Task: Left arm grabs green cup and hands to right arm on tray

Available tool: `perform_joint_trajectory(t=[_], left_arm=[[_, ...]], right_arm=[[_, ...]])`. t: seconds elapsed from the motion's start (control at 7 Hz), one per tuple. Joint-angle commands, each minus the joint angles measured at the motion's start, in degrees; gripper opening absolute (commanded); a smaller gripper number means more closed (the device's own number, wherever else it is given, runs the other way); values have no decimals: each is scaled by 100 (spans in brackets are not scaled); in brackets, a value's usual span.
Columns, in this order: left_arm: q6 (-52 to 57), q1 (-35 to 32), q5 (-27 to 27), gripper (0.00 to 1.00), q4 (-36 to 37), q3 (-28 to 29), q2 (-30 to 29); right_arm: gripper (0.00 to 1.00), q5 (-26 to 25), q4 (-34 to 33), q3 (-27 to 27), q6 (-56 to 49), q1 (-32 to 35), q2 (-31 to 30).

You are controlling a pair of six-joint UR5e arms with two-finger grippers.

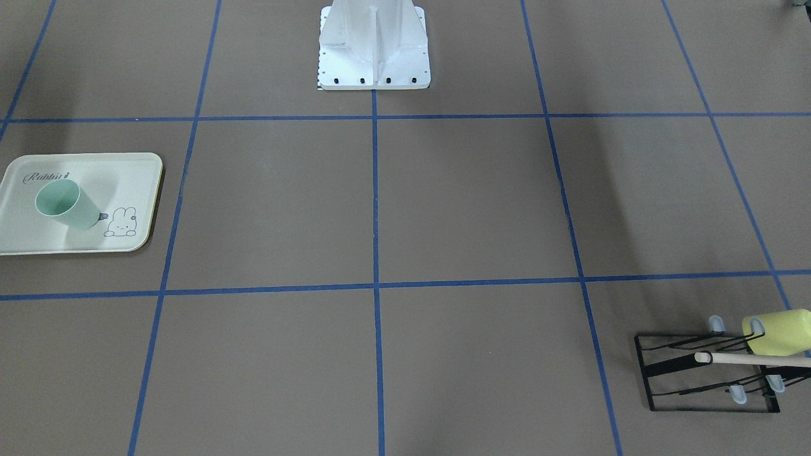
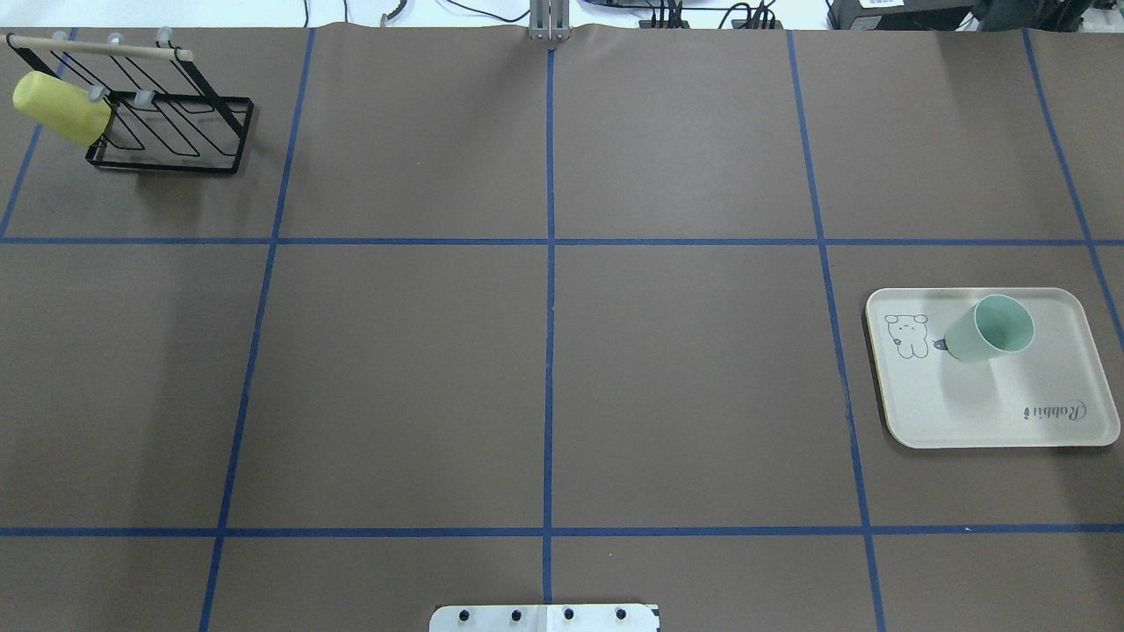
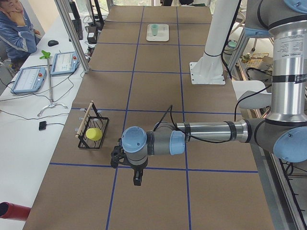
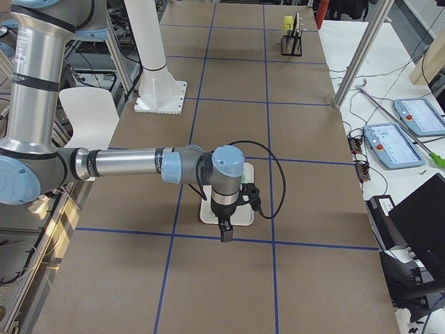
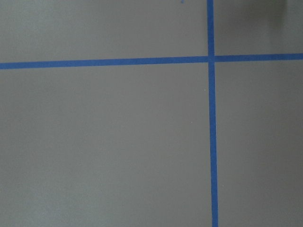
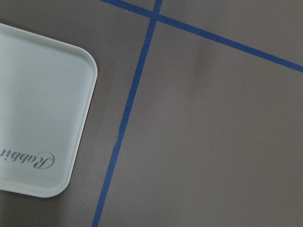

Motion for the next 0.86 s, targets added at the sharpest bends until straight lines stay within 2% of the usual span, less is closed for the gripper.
perform_joint_trajectory(t=[0.0, 0.71], left_arm=[[3, 15, -3, 100, -235, 15, -7], [11, 15, -90, 100, -244, -29, -7]], right_arm=[[100, 9, -9, 2, 0, -1, -8], [100, 194, -9, -6, -9, 7, -69]])
